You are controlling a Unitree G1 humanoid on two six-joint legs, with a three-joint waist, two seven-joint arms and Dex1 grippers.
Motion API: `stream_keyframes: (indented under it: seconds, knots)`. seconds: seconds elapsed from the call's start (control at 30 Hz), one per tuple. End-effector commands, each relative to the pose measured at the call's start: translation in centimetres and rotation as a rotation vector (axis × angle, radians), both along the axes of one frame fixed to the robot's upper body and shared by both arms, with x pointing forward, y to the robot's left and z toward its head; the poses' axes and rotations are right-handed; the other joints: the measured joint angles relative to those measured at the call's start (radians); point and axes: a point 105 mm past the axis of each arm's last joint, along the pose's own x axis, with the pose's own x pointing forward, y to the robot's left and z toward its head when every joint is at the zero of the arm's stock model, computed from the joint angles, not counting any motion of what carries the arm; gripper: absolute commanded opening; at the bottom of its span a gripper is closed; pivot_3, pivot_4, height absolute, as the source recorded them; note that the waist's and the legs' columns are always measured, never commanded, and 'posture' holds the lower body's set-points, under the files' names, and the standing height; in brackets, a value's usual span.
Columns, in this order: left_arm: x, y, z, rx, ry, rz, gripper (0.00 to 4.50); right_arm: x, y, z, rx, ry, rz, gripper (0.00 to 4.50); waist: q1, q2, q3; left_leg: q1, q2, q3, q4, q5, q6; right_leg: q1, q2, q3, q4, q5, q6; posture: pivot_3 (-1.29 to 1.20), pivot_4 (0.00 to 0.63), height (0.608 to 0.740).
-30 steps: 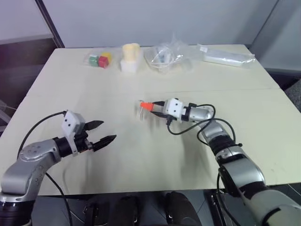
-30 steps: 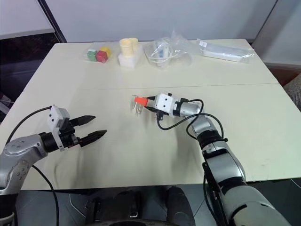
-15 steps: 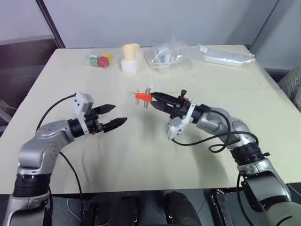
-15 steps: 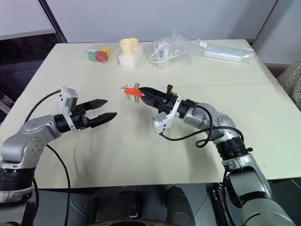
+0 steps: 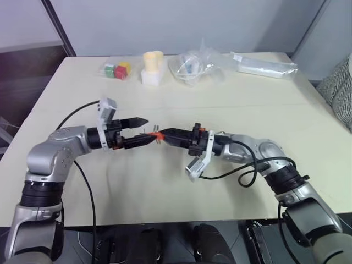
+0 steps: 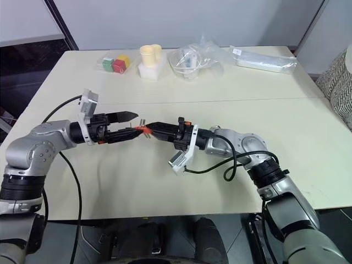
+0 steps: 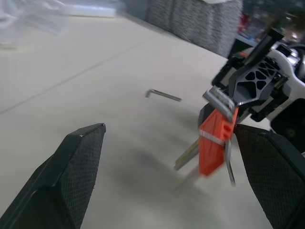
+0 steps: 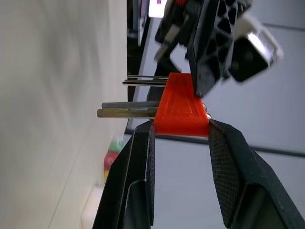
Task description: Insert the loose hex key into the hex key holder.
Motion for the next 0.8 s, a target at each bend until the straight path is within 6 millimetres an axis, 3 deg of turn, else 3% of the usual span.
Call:
stream_keyframes:
  seconds: [0.03, 0.23, 0.57, 0.67, 0.73, 0.8]
  knots:
    - [-0.9, -0.6, 0.8, 0.056, -0.088, -0.072, 4.50, 0.0, 0.4, 1.3, 0.038, -0.006, 0.027, 1.01, 0.000, 0.000, 0.000, 0.000, 0.000, 0.000, 0.000, 0.000, 0.000, 0.000, 0.000, 0.000, 0.000, 0.000, 0.000, 0.00, 0.150, 0.740]
    - [-1.3, -0.9, 0.4, 0.082, -0.142, -0.088, 4.50, 0.7, 0.0, 0.6, 0.050, 0.157, 0.019, 1.01, 0.001, -0.001, 0.000, 0.000, 0.000, 0.000, 0.000, 0.000, 0.000, 0.000, 0.000, 0.001, 0.000, 0.000, 0.000, 0.00, 0.150, 0.740]
    - [-1.1, -0.2, 0.2, 0.077, -0.148, -0.045, 4.50, 0.8, -0.6, 1.2, 0.038, 0.204, 0.028, 1.01, 0.000, -0.001, 0.000, 0.000, 0.000, 0.000, 0.000, -0.001, 0.003, 0.000, 0.000, 0.001, 0.000, 0.000, 0.000, 0.00, 0.150, 0.740]
    - [-1.2, -0.1, -0.2, 0.077, -0.137, -0.043, 3.58, 0.7, -0.8, 1.4, 0.041, 0.206, 0.028, 1.01, 0.000, -0.001, 0.000, 0.000, 0.000, 0.000, 0.000, -0.001, 0.003, 0.000, 0.000, 0.001, 0.000, 0.000, 0.000, 0.00, 0.150, 0.740]
    - [-1.2, -0.2, -0.3, 0.074, -0.133, -0.043, 2.74, 0.8, -0.8, 1.6, 0.043, 0.207, 0.026, 1.01, 0.001, -0.001, 0.000, 0.000, 0.000, 0.000, 0.000, -0.002, 0.004, 0.000, 0.000, 0.001, 0.000, 0.000, 0.000, 0.00, 0.150, 0.740]
    - [-1.1, -0.2, -0.3, 0.067, -0.131, -0.040, 1.59, 0.8, -0.8, 1.7, 0.043, 0.206, 0.026, 1.01, 0.001, -0.001, 0.000, 0.000, 0.000, 0.000, 0.001, -0.002, 0.004, 0.000, 0.000, 0.001, 0.000, 0.000, 0.000, 0.00, 0.150, 0.740]
